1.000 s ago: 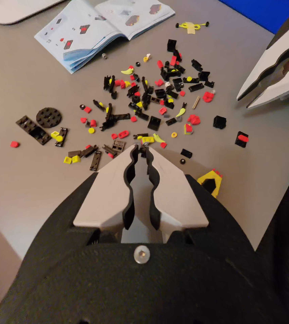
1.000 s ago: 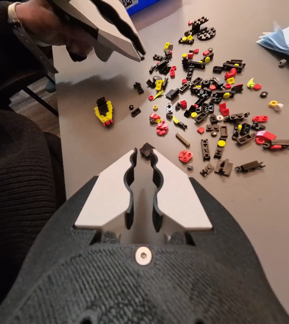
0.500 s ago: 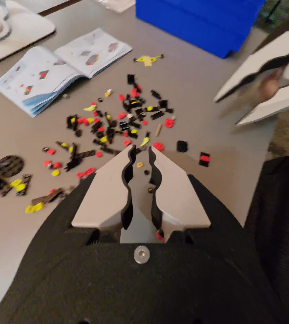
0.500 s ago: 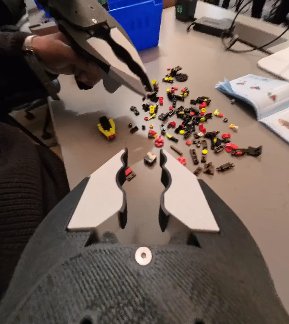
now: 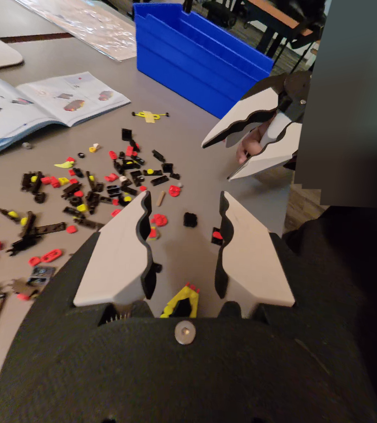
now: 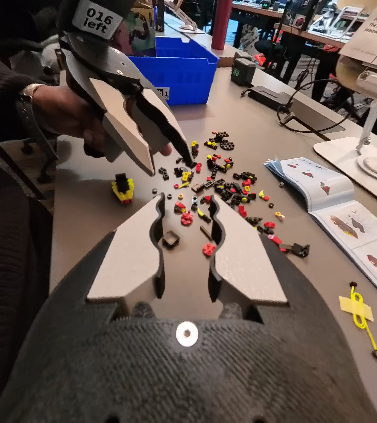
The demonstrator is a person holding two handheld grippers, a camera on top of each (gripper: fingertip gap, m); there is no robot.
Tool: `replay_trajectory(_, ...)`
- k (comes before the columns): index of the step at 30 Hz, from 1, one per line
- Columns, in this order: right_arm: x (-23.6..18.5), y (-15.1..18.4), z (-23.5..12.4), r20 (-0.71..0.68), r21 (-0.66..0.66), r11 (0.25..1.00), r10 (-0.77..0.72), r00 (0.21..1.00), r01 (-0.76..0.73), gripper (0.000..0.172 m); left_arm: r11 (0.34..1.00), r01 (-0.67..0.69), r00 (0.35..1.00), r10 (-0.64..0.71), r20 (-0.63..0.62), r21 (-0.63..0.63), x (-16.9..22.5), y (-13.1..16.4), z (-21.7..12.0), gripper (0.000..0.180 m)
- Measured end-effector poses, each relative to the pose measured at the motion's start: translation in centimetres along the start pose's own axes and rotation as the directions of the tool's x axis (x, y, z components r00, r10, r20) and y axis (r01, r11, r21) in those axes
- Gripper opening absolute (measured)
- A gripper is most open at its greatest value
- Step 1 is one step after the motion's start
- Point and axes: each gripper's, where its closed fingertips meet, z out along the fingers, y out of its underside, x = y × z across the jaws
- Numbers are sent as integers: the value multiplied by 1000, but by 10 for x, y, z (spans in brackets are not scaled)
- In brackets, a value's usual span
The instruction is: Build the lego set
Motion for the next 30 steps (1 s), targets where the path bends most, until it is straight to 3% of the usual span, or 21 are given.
replay_trajectory(7,8,41,6,30,-122,992,31,999,-27,51,999,-37,998,38,42,-11,-31,20,-37,53)
replay_trajectory(12,15,34,8,36,-61,997,57,998,-55,51,997,80,997,-80,-4,21,-37,19,-38,53)
replay_trajectory(23,38,35,10,72,-4,960,280,957,-280,35,992,118,993,-117,30,-40,-57,34,-24,50)
replay_trajectory(30,43,34,9,102,5,938,345,933,-347,35,988,148,986,-151,74,44,-72,23,-32,42)
